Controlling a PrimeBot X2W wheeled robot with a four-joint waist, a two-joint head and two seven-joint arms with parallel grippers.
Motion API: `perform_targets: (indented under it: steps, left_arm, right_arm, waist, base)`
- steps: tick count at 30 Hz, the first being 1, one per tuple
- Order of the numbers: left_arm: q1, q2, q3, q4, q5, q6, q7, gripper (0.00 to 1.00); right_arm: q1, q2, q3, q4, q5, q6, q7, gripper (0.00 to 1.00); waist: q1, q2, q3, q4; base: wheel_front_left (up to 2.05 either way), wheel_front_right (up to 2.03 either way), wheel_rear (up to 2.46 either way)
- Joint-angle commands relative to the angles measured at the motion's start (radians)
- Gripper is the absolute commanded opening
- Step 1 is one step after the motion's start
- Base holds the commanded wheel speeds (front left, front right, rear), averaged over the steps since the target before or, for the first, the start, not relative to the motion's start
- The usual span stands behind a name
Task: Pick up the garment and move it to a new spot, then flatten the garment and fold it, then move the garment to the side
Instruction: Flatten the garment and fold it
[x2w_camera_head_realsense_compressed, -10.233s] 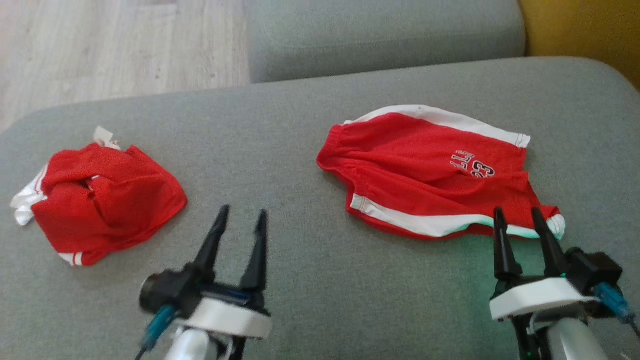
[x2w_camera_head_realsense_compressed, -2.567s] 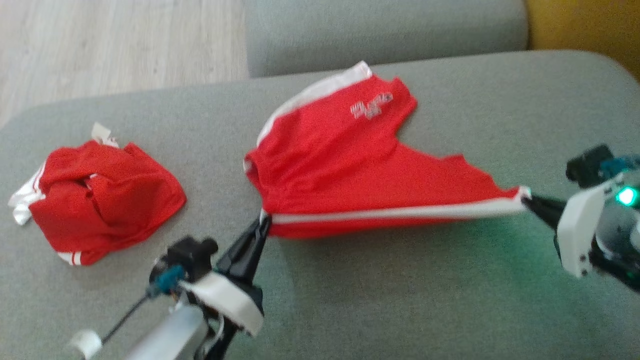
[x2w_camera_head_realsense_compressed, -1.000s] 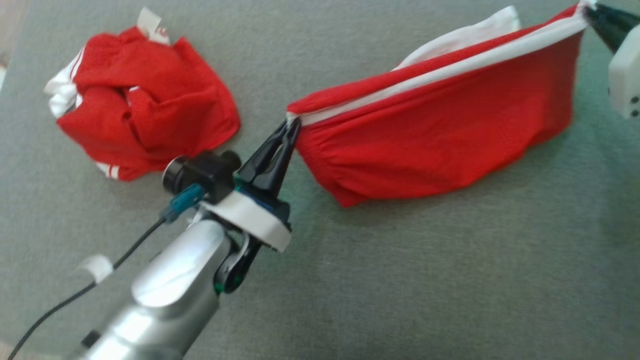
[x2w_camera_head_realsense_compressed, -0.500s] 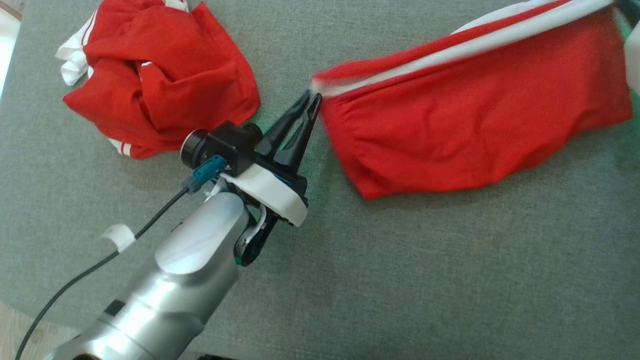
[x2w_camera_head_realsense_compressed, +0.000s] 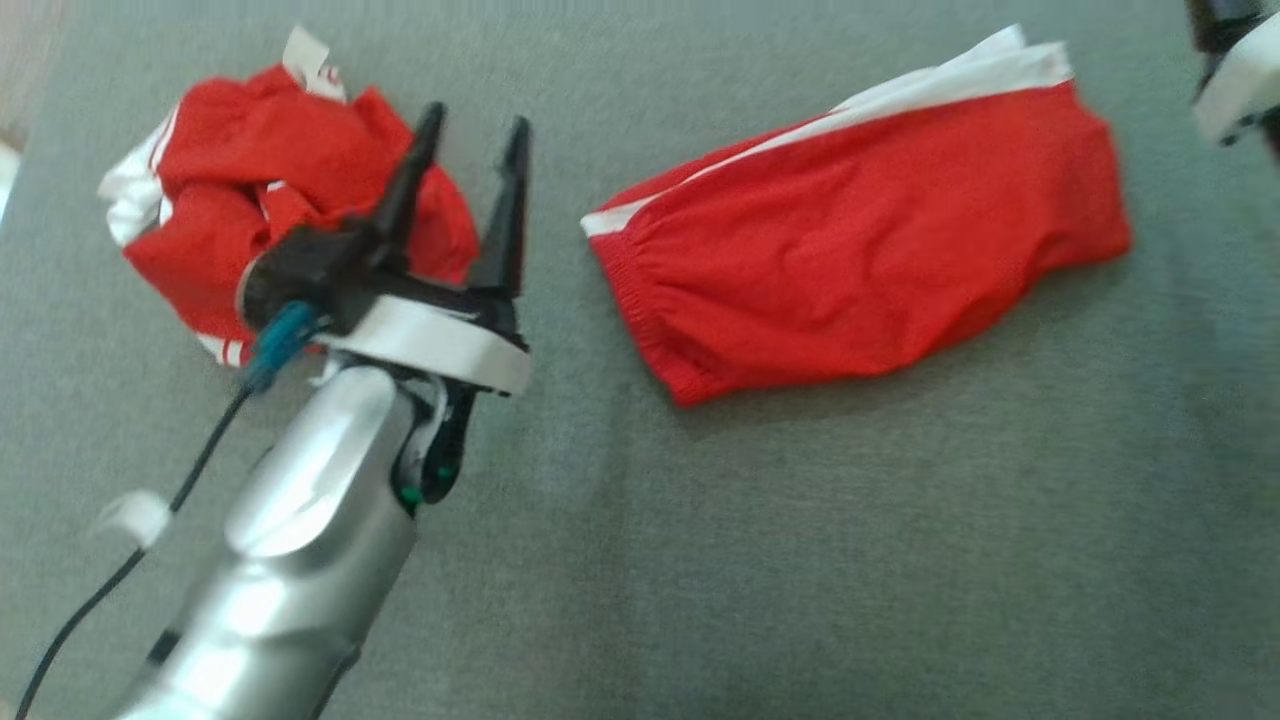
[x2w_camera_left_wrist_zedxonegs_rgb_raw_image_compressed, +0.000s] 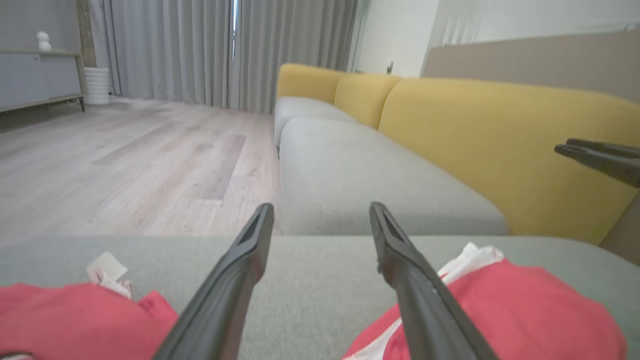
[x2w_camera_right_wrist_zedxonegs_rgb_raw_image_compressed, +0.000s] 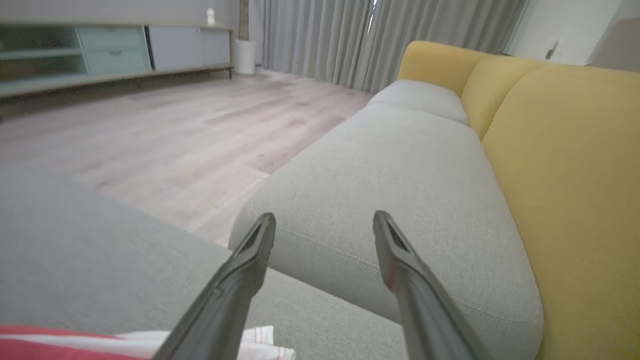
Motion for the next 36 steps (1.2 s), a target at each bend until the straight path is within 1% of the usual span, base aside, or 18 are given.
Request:
perform_targets:
  steps: [1,6,9,14,18,23,26,29,36]
  left_arm:
    - [0.03,0.036,0.084,-0.073,0.022,0.015,-0.009,1.0]
    - [0.145,0.032,0.202,-0.178,0.06,0.034,-0.009,1.0]
    - [0.216,0.025,0.246,-0.221,0.087,0.038,-0.009,1.0]
    - [0.336,0.005,0.292,-0.248,0.13,0.034,-0.009,1.0]
    - [0.428,-0.011,0.315,-0.236,0.16,0.018,-0.009,1.0]
    - [0.533,-0.036,0.338,-0.205,0.204,-0.001,-0.009,1.0]
    - [0.583,-0.056,0.353,-0.192,0.228,-0.012,-0.009,1.0]
    - [0.616,-0.078,0.377,-0.185,0.259,-0.026,-0.009,1.0]
    - [0.603,-0.106,0.408,-0.178,0.298,-0.063,-0.009,1.0]
  right_arm:
    - [0.051,0.025,-0.036,-0.013,0.019,-0.001,-0.045,1.0]
    - [0.142,0.099,-0.142,-0.046,0.02,-0.001,-0.085,1.0]
    - [0.221,0.143,-0.248,-0.1,0.0,-0.001,-0.089,1.0]
    - [0.436,0.235,-0.454,-0.23,-0.086,-0.001,-0.089,1.0]
    - [0.633,0.324,-0.563,-0.327,-0.187,-0.001,-0.089,1.0]
    - [0.842,0.435,-0.651,-0.409,-0.289,-0.001,-0.089,1.0]
    - [0.927,0.476,-0.689,-0.441,-0.341,-0.001,-0.089,1.0]
    - [0.986,0.506,-0.726,-0.479,-0.374,-0.001,-0.086,1.0]
    - [1.003,0.522,-0.769,-0.547,-0.417,-0.001,-0.035,1.0]
  waist:
    - [0.0001,0.0,-0.071,-0.047]
    - [0.0001,0.0,-0.155,-0.093]
    - [0.0001,0.0,-0.2,-0.115]
    - [0.0001,0.0,-0.265,-0.142]
    - [0.0001,0.0,-0.306,-0.16]
    - [0.0001,0.0,-0.339,-0.176]
    - [0.0001,0.0,-0.346,-0.18]
    - [0.0001,0.0,-0.351,-0.178]
    - [0.0001,0.0,-0.341,-0.151]
  base:
    - [0.0,0.0,0.0]
    - [0.0,0.0,0.0]
    - [0.0,0.0,0.0]
    - [0.0,0.0,0.0]
    - [0.0,0.0,0.0]
    - [0.0,0.0,0.0]
    - [0.0,0.0,0.0]
    - [0.0,0.0,0.0]
    - [0.0,0.0,0.0]
